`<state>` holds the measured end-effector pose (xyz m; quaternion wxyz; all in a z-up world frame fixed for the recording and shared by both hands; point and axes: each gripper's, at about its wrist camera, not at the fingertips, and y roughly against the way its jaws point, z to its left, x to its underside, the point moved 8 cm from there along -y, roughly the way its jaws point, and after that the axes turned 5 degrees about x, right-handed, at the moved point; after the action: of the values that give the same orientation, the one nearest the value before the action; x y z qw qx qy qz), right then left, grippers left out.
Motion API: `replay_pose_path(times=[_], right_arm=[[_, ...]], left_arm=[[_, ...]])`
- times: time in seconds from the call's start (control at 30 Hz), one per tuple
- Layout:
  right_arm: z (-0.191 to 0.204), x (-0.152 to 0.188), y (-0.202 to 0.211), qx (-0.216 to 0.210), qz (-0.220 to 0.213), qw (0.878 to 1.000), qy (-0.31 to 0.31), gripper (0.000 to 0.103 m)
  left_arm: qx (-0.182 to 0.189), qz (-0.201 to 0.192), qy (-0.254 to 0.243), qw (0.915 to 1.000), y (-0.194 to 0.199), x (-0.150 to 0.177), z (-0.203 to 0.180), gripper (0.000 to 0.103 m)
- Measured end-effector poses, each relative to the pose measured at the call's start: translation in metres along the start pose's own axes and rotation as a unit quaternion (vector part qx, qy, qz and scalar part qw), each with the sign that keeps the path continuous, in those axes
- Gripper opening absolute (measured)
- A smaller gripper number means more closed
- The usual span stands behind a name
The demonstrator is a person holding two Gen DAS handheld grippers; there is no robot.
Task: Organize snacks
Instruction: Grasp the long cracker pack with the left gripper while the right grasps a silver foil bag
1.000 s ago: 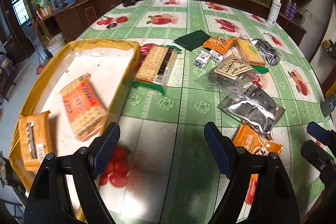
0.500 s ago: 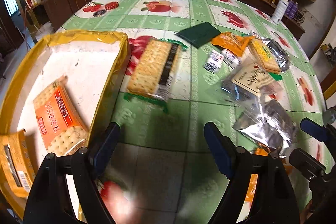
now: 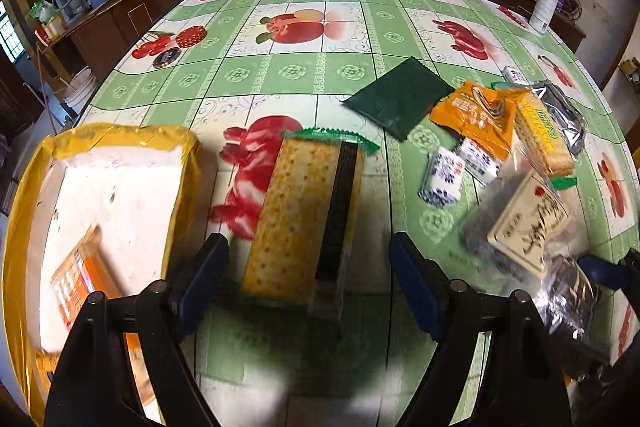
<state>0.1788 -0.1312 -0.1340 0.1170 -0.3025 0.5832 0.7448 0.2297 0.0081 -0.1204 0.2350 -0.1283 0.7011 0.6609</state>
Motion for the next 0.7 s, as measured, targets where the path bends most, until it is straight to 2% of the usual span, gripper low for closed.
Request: replay_pose_path(times=[0.23,0.3,0.37,0.43,0.53,0.7], right_arm=[[0.009,-0.003,-0.013,-0.004,0.012,1.000,0.019,0.077],[0.012,-0.003,-0.017,0.008,0.014,0.999,0.032,0.077],[0.016,-0.002,-0.019,0.022,0.014,0.998,0.051,0.078],[0.018,0.000,-0.020,0.041,0.012,0.997,0.070,0.075],[0.018,0.002,-0.017,0.062,0.004,0.995,0.077,0.061],[0.005,0.007,-0.004,0.057,0.000,0.998,0.042,0.059]], left_arm=[[0.007,-0.004,-0.004,1.0000,-0.009,-0.011,-0.003,0.083],[0.024,-0.011,-0.004,0.9996,-0.009,-0.012,-0.008,0.066],[0.022,-0.018,-0.009,0.9996,-0.006,-0.013,-0.010,0.045],[0.031,-0.017,-0.003,0.9994,-0.005,-0.011,-0.012,0.044],[0.035,-0.019,0.004,0.9992,-0.001,-0.005,-0.012,0.044],[0.057,-0.033,0.019,0.9976,0.022,0.007,-0.015,0.044]])
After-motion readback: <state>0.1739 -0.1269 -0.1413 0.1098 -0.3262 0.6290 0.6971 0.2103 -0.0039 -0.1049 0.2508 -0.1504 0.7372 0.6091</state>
